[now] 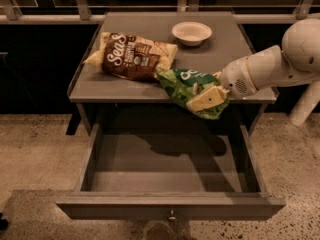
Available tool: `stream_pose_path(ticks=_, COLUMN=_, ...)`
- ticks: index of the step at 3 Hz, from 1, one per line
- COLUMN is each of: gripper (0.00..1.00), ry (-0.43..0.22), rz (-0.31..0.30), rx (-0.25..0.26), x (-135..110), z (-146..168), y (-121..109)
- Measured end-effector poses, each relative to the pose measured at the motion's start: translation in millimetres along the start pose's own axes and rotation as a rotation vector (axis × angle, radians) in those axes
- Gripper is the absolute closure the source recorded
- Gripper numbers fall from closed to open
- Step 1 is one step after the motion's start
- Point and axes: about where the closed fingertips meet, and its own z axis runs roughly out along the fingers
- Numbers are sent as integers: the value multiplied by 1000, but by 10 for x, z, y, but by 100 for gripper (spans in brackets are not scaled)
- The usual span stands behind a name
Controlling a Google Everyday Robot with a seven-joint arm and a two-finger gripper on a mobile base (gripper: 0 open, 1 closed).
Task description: Pick green rice chip bag from top drawer and place on counter
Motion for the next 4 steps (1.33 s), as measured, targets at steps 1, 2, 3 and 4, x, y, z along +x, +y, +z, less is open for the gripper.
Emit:
stream_pose_path(ticks=1, gripper=100, ry=18, rz=7, rx=15, x=-42, z=55, y=-135)
stream_pose_path(ticks=2, gripper=100, ry=27, rz=16, rx=38, x=-108, z=47, y=-228)
stream_pose_path(ticks=3, gripper=100, ry=27, rz=16, rx=38, x=-104, z=44, y=-209)
stream_pose_path(ticks=4, gripper=100, ry=19, rz=22, rx=7, x=-87, z=107, y=-186)
